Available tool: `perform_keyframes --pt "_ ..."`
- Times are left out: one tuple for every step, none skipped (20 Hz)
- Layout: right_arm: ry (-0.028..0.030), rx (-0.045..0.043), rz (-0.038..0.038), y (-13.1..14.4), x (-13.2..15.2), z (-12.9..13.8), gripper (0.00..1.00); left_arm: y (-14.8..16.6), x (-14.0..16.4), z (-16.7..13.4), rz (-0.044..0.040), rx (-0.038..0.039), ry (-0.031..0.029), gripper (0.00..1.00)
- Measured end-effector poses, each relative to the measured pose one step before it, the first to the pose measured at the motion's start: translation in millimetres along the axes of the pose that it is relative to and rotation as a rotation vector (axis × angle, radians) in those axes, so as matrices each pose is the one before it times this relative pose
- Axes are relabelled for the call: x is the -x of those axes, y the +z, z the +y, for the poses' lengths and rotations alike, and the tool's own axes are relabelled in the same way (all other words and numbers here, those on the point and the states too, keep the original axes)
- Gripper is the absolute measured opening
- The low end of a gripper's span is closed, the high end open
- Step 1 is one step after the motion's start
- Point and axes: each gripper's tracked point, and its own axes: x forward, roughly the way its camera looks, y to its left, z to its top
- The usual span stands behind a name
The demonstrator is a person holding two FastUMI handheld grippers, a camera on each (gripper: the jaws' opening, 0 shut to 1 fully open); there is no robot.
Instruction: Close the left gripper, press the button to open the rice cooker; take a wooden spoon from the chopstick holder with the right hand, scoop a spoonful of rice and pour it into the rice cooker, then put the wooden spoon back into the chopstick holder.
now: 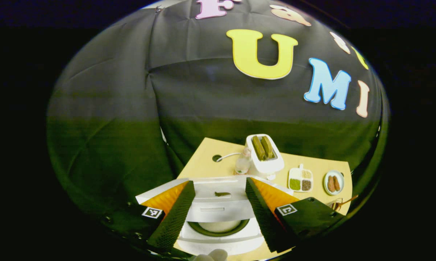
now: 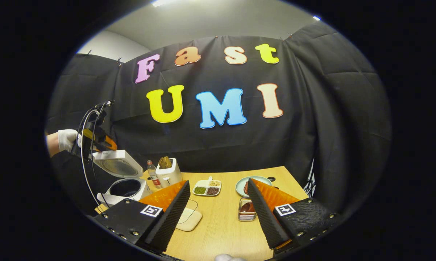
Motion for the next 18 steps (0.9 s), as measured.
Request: perform_keyframes --pt "0.00954 0.00003 0.00254 -2.12 -0.25 1.84 0.97 -23.27 -3.71 -0.50 0.03195 0.01658 -0.00497 0.98" --pt "0.00869 0.00074 0.00780 -1.84 -0.70 1.72 0.97 -20.35 -2.78 2.44 0.04260 -0.00072 0.00159 0.98" --pt "0.00936 -0.00164 0.00386 -1.47 0.25 1.64 0.97 -23.98 -3.86 1.90 0.04734 0.00725 0.00227 1.00" --pt "0.00585 -0.00350 -0.00083 0.13 0.16 1.14 0.97 -18.62 -6.17 -1.08 0.02945 -0.00232 -0.00713 0.98" --pt "0.00665 -0.00038 0.00377 -0.84 -0.73 0.44 0.97 -15.89 -9.51 0.60 0.02416 -0.00506 0.00267 0.98" --pt "-0.00034 0.00387 0.00603 -2.47 -0.87 -0.95 0.97 -10.46 -7.48 0.00 0.01199 -0.00547 0.00097 0.98" --pt "0.00171 0.00194 0.00708 -2.42 -0.67 -0.36 0.97 -13.94 -6.33 -0.97 0.02560 -0.00288 0.00052 0.98" --pt "0.00360 -0.00127 0.01016 -3.29 -0.23 0.02 0.97 -8.29 -4.63 -1.17 0.01996 0.00256 0.00037 0.99" --pt "0.00336 -0.00272 0.01015 -3.23 -0.85 0.00 0.97 -6.00 -5.25 -1.98 0.02126 -0.00644 -0.00640 0.99" --pt "0.00139 -0.00390 0.00803 -2.40 -0.53 0.25 0.98 -2.96 -4.55 -0.93 0.01837 -0.00107 -0.00068 0.98" --pt "0.00323 -0.00416 0.00635 -2.20 -0.64 0.82 0.98 -3.06 -3.69 -0.29 0.01267 -0.00432 -0.00295 0.99" --pt "0.00126 -0.00646 0.01108 -3.07 -1.82 0.23 0.98 -5.13 -3.26 1.26 0.01690 -0.00660 -0.00073 0.98" --pt "0.00516 -0.00733 0.00835 -2.91 -1.54 -0.46 0.98 -3.49 -2.42 1.61 0.01178 -0.01193 -0.00147 0.98" --pt "0.00321 -0.00526 0.00695 -0.61 -1.71 0.54 0.98 -2.64 -1.89 0.20 0.01678 -0.00601 -0.00208 0.98" --pt "-0.00044 -0.00216 0.00091 -0.16 -0.88 0.18 0.98 -3.19 -2.54 -0.66 0.00353 -0.00577 0.00053 0.99" --pt "-0.00207 0.00545 0.00252 0.18 -0.91 -0.65 0.98 1.73 0.66 0.04 -0.01038 -0.00628 -0.00027 0.98" --pt "0.00002 0.00214 -0.00236 0.40 -1.84 -0.22 0.97 -1.47 -0.73 -1.64 0.00395 -0.00530 0.00060 1.00" --pt "0.00259 -0.00387 0.00008 1.59 -1.68 -0.44 0.98 1.40 1.11 -1.22 -0.00950 -0.01280 0.00138 0.99"
